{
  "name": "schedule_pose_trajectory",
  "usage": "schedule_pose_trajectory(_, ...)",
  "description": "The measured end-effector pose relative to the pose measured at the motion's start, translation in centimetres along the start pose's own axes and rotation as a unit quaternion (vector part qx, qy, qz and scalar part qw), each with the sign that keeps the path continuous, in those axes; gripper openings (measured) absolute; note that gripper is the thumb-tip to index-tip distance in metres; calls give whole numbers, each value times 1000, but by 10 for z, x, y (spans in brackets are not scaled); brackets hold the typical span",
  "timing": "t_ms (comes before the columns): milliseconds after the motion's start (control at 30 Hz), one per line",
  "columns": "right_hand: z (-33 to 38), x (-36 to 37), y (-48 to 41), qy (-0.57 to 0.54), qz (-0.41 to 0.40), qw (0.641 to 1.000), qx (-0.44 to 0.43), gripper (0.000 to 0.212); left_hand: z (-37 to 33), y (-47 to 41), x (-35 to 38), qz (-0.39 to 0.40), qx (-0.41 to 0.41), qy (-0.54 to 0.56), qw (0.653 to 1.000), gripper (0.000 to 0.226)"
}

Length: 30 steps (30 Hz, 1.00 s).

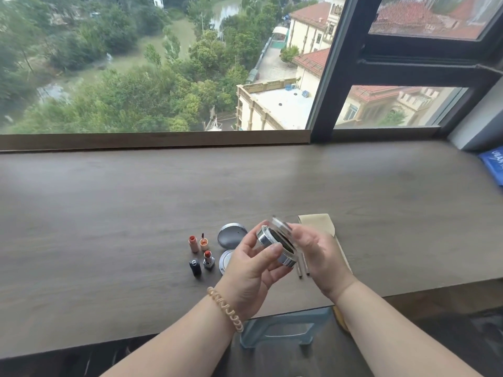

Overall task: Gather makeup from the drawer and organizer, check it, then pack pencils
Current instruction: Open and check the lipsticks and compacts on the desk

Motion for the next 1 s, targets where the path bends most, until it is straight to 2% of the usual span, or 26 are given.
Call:
schedule_pose_trajectory(100,7,-7,-4,-28,9,1000,-5,60,3,-1,4,0,0,17,1000,83)
schedule_pose_trajectory(233,2,-17,-16,6,63,998,3,59,13,-2,6,-15,-16,-15,1000,63)
schedule_pose_trajectory(367,-16,-39,-36,18,30,998,50,74,35,0,0,-91,-39,-134,986,47)
schedule_pose_trajectory(433,-28,-45,-45,30,23,995,95,75,45,2,-5,-131,-46,-146,979,37)
schedule_pose_trajectory(533,-44,-46,-55,52,62,988,133,86,57,2,-7,-180,-53,-128,974,34)
schedule_pose_trajectory(633,-58,-48,-62,53,74,988,128,72,68,-2,-15,-228,-53,-107,966,37)
schedule_pose_trajectory(800,-73,-52,-79,69,53,989,123,18,84,-11,-30,-295,-49,-78,951,41)
schedule_pose_trajectory(1000,-81,-42,-97,140,54,981,122,16,98,-15,-47,-398,-45,-122,908,34)
Point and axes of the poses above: each hand's wrist, its own y-axis away from the middle knuckle, its own x-axis out of the palm, z = x × y, the point moved 5 cm from there along -y, towards the middle knuckle, and after that the axes turned 6 degrees about x, right-handed, at the moved point
